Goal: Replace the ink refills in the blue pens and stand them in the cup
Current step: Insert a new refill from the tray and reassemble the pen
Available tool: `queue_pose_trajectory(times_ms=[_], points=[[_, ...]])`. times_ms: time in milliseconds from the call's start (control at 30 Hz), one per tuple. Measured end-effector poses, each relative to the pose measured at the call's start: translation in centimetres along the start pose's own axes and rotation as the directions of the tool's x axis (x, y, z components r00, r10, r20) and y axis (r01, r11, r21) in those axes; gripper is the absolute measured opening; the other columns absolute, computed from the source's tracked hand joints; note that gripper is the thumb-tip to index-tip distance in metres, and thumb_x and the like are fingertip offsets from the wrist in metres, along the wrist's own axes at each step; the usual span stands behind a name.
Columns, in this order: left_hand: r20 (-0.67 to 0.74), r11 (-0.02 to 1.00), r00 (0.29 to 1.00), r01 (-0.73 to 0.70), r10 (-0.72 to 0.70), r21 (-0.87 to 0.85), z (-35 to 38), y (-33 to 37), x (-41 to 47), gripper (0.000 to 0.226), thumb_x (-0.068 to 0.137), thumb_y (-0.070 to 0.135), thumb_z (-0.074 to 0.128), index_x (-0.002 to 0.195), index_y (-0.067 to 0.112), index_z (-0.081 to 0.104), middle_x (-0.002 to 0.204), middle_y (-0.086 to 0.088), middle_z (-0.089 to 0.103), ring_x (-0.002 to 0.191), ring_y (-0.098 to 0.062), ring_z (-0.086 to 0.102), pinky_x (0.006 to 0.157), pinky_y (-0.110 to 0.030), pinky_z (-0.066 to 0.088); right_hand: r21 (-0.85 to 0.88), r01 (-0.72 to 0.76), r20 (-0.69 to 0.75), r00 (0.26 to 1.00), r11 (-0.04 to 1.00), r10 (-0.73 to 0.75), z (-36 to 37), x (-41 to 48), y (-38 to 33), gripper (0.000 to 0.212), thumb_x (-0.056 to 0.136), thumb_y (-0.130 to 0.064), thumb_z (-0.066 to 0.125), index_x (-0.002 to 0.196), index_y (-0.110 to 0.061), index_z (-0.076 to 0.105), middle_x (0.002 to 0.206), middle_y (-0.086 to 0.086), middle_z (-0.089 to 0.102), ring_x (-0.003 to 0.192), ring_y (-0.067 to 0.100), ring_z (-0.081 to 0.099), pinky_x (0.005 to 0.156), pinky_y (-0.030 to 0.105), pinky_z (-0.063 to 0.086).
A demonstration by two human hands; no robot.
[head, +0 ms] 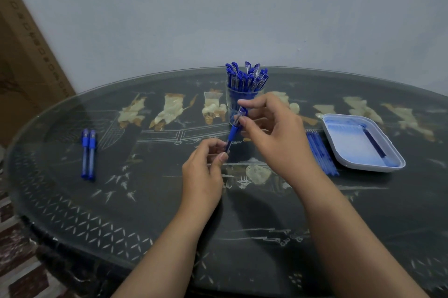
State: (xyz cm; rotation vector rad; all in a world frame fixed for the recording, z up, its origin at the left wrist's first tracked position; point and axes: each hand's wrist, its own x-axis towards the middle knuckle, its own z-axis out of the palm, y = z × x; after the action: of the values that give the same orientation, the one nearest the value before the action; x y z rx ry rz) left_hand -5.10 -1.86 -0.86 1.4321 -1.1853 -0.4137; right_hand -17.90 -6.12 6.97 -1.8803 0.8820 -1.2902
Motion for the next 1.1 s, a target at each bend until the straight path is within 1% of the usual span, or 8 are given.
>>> queue_pose_trajectory(times_ms=[167,233,467,633,700,767,933,1100], points=[[-0.008,1.0,1.0,0.004,-0.004,-0.014,0.0,0.1,-0.1,0.04,0.09,-0.002,0.06,0.087,0.038,0.057,0.091,0.003,0.069,0.083,-0.006,0.067,0.073,-0.011,0.048,-0.012,0.048,-0.003,0.999,0.999,-0.048,0.3,-0.2,-0.1,0.03,0.09,-0.003,0.065,0.09,-0.032,0.058,0.097,-0.021,0.068,0.085,0.0,0.067,0.074,0.016,0.053],[-0.01,1.0,1.0,0.003,-0.003,-0.017,-0.1,0.2,-0.1,0.041,0.09,-0.002,0.06,0.086,0.039,0.057,0.091,0.002,0.069,0.082,-0.005,0.066,0.072,-0.008,0.046,-0.017,0.056,-0.002,0.998,0.998,-0.056,0.4,-0.2,-0.1,0.028,0.09,-0.003,0.065,0.09,-0.03,0.058,0.098,-0.023,0.067,0.085,-0.002,0.067,0.073,0.013,0.051],[-0.005,1.0,1.0,0.011,-0.011,-0.018,-0.1,0.1,-0.1,0.04,0.09,-0.001,0.061,0.087,0.038,0.058,0.092,0.002,0.069,0.082,-0.005,0.066,0.073,-0.008,0.046,-0.017,0.077,-0.006,0.997,0.997,-0.078,0.3,-0.1,0.1,0.031,0.09,-0.004,0.066,0.087,-0.034,0.057,0.097,-0.02,0.068,0.085,-0.001,0.068,0.074,0.016,0.053],[-0.027,1.0,0.999,0.018,-0.019,-0.014,-0.2,-0.1,0.0,0.036,0.09,-0.001,0.061,0.088,0.035,0.06,0.094,0.004,0.068,0.085,-0.004,0.065,0.074,-0.009,0.047,0.0,0.057,-0.019,0.998,0.998,-0.057,0.7,-0.3,0.5,0.036,0.09,-0.003,0.065,0.082,-0.036,0.055,0.101,-0.017,0.07,0.089,0.005,0.07,0.079,0.036,0.059],[-0.032,1.0,0.999,0.021,-0.021,-0.006,-0.1,-0.1,0.0,0.033,0.089,-0.001,0.061,0.089,0.032,0.062,0.094,0.005,0.069,0.086,-0.004,0.064,0.074,-0.009,0.047,0.007,0.047,-0.018,0.999,0.999,-0.047,0.6,-0.3,0.7,0.03,0.09,-0.003,0.065,0.082,-0.031,0.056,0.102,-0.016,0.07,0.09,0.006,0.07,0.078,0.039,0.06],[-0.036,1.0,0.999,0.019,-0.019,0.001,-0.1,-0.2,0.1,0.034,0.089,-0.001,0.061,0.089,0.033,0.062,0.094,0.007,0.069,0.086,-0.003,0.064,0.074,-0.009,0.047,0.022,0.042,-0.026,0.999,0.999,-0.042,0.6,-0.4,0.8,0.031,0.09,-0.003,0.065,0.082,-0.032,0.055,0.103,-0.018,0.07,0.091,0.006,0.07,0.077,0.04,0.06],[-0.038,0.999,0.999,0.039,-0.039,-0.012,-0.3,0.0,0.0,0.034,0.089,0.0,0.063,0.089,0.033,0.062,0.094,0.006,0.069,0.083,-0.002,0.064,0.074,-0.01,0.048,-0.001,0.064,-0.031,0.997,0.998,-0.064,1.2,-0.5,0.6,0.036,0.092,-0.004,0.062,0.088,-0.038,0.051,0.102,-0.023,0.066,0.092,0.004,0.068,0.077,0.037,0.059],[0.021,0.999,0.999,0.037,-0.037,-0.029,-0.4,0.4,-0.1,0.024,0.088,0.0,0.065,0.091,0.024,0.064,0.091,0.008,0.068,0.076,0.002,0.062,0.071,-0.006,0.045,-0.054,0.078,-0.06,0.995,0.995,-0.081,1.3,-0.5,0.8,0.04,0.088,-0.005,0.068,0.095,-0.039,0.05,0.093,-0.02,0.062,0.082,-0.001,0.063,0.072,0.023,0.056]])
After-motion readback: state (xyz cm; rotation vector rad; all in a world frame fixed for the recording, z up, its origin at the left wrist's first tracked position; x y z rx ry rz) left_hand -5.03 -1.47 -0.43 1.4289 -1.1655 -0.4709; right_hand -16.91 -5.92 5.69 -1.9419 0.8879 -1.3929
